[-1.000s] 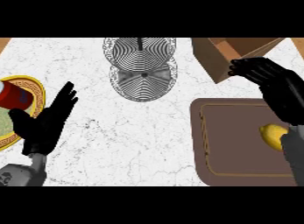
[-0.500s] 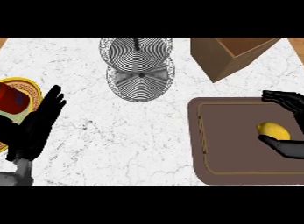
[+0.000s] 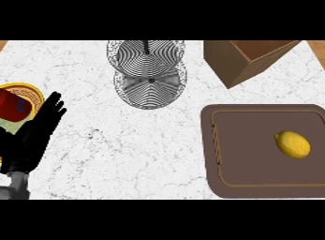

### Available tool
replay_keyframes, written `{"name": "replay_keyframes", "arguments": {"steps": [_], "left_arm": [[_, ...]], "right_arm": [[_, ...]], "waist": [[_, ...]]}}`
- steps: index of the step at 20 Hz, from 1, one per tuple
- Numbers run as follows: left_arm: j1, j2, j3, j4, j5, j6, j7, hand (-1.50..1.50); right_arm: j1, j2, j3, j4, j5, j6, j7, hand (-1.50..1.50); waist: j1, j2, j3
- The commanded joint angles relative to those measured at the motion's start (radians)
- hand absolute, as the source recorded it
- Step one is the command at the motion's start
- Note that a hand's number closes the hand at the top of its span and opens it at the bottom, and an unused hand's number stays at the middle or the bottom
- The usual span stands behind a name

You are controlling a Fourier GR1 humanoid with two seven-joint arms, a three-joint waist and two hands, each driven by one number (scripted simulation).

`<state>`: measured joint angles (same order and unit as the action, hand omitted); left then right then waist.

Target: Pick the lemon from the tray and place it in the tiered basket

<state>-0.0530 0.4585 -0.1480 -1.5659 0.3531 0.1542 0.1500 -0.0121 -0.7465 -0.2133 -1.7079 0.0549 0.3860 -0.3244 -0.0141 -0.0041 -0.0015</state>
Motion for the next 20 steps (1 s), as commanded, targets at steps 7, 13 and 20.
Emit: {"name": "replay_keyframes", "arguments": {"steps": [7,13,20], "left_arm": [[-0.021,-0.024,0.016,0.077,-0.02,-0.025,-0.055,0.0],[0.043,-0.068,-0.007,-0.036,-0.078,0.008,0.005,0.0],[0.021,-0.061,0.062,0.054,-0.062,-0.105,-0.067,0.0]], "right_arm": [[0.078,-0.286,0.104,-0.233,0.216,0.233,0.161,-1.5],[0.113,-0.115,0.143,-0.333,0.301,0.227,0.316,-1.5],[0.089,-0.005,0.216,-0.136,0.521,0.123,0.243,-1.5]], "waist": [[0.0,0.003,-0.001],[0.016,0.003,0.001],[0.018,0.005,0.002]]}}
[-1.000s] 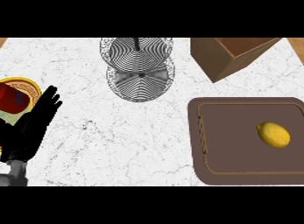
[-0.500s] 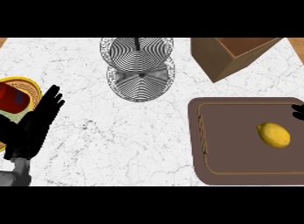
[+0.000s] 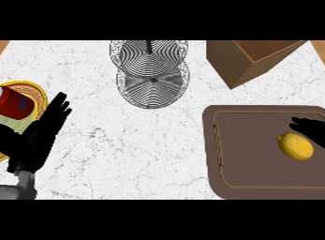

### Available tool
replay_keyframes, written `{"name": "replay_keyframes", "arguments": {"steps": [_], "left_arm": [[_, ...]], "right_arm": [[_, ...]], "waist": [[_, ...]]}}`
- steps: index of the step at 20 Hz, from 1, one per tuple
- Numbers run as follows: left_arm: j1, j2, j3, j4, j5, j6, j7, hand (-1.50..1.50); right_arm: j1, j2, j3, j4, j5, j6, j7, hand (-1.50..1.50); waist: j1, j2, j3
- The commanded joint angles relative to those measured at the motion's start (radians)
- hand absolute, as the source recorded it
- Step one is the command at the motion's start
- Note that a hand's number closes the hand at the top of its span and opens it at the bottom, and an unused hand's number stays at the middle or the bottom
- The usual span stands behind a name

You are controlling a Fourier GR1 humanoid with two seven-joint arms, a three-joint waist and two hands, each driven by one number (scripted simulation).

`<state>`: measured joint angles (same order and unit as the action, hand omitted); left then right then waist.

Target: Pick the lemon from the tray and place it in the tiered basket

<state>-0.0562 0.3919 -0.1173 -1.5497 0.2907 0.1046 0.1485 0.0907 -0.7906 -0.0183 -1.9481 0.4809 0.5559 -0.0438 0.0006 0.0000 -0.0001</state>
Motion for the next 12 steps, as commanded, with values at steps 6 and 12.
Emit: {"name": "replay_keyframes", "arguments": {"steps": [6,12], "left_arm": [[0.011,-0.041,0.043,0.0,-0.053,-0.033,-0.002,0.0],[0.005,-0.053,0.078,-0.016,-0.057,-0.065,0.032,0.0]], "right_arm": [[-0.003,0.096,0.022,0.176,0.218,-0.095,-0.108,-1.5],[-0.104,0.165,0.027,0.352,0.326,-0.2,-0.179,-1.5]], "waist": [[-0.001,0.0,0.0],[0.002,0.0,0.0]]}}
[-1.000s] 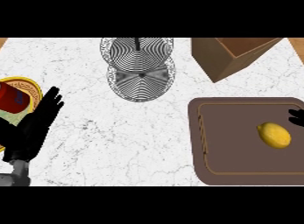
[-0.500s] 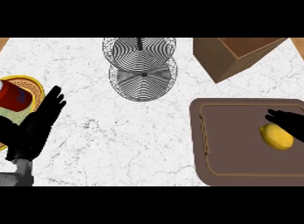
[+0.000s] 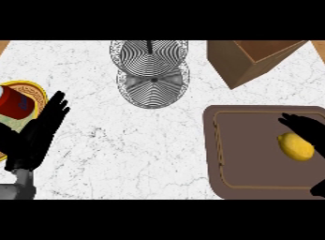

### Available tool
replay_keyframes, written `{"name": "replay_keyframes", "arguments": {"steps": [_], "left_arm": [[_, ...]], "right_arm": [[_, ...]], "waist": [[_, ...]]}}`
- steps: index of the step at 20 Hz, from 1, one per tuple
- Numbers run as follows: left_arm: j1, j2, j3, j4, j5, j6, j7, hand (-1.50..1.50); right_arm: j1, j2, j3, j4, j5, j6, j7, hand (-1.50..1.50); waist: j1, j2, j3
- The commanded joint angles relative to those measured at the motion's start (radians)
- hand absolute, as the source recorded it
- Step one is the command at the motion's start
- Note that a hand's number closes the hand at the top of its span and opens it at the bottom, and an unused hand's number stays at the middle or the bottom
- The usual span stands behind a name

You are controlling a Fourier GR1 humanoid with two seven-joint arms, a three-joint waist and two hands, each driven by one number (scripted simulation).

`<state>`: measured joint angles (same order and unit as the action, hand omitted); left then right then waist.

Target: Pick the lemon from the tray and place it in the tiered basket

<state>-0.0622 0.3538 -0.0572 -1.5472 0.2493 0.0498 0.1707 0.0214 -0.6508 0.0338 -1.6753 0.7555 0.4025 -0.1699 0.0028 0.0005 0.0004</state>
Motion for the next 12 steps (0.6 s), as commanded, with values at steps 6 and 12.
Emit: {"name": "replay_keyframes", "arguments": {"steps": [6,12], "left_arm": [[0.034,-0.073,0.012,-0.017,-0.067,-0.022,-0.024,0.0],[0.026,-0.056,0.054,-0.043,-0.05,-0.046,0.029,0.0]], "right_arm": [[-0.083,0.072,-0.039,0.151,0.138,-0.103,-0.09,-1.5],[-0.088,0.062,0.01,0.239,0.188,-0.009,-0.102,1.5]], "waist": [[0.0,-0.001,0.0],[0.004,0.0,0.0]]}}
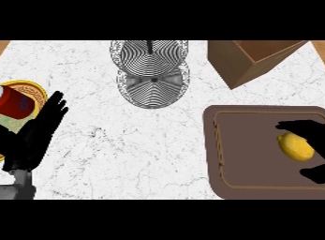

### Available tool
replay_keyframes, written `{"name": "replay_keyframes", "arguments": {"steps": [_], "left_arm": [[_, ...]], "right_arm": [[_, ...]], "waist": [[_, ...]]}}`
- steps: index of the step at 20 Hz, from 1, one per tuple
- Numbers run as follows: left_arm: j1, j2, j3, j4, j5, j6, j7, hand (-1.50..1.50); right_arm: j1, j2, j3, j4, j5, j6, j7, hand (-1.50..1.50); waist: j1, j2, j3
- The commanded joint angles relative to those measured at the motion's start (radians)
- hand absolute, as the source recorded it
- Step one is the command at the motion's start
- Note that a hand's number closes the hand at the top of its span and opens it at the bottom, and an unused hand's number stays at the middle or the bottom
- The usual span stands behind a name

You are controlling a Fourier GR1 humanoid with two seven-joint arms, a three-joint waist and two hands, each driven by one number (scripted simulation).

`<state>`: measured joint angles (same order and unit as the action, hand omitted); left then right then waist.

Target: Pick the lemon from the tray and place it in the tiered basket

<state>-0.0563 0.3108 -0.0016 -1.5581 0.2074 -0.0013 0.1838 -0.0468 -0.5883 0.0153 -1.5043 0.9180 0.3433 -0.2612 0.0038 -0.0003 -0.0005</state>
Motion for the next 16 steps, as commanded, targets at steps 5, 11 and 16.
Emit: {"name": "replay_keyframes", "arguments": {"steps": [5,11,16], "left_arm": [[0.02,-0.043,-0.017,-0.036,-0.041,0.011,0.022,0.0],[-0.02,-0.026,0.049,0.011,-0.024,-0.042,0.014,0.0],[-0.029,-0.025,0.042,-0.013,-0.036,-0.028,0.057,0.0]], "right_arm": [[-0.036,-0.013,0.066,0.187,0.142,-0.092,-0.126,1.5],[-0.026,0.037,0.085,0.084,0.209,-0.107,-0.102,1.5],[-0.058,0.096,0.003,0.053,0.164,-0.203,-0.078,1.5]], "waist": [[0.007,0.002,0.001],[-0.003,0.0,0.001],[-0.002,0.0,0.001]]}}
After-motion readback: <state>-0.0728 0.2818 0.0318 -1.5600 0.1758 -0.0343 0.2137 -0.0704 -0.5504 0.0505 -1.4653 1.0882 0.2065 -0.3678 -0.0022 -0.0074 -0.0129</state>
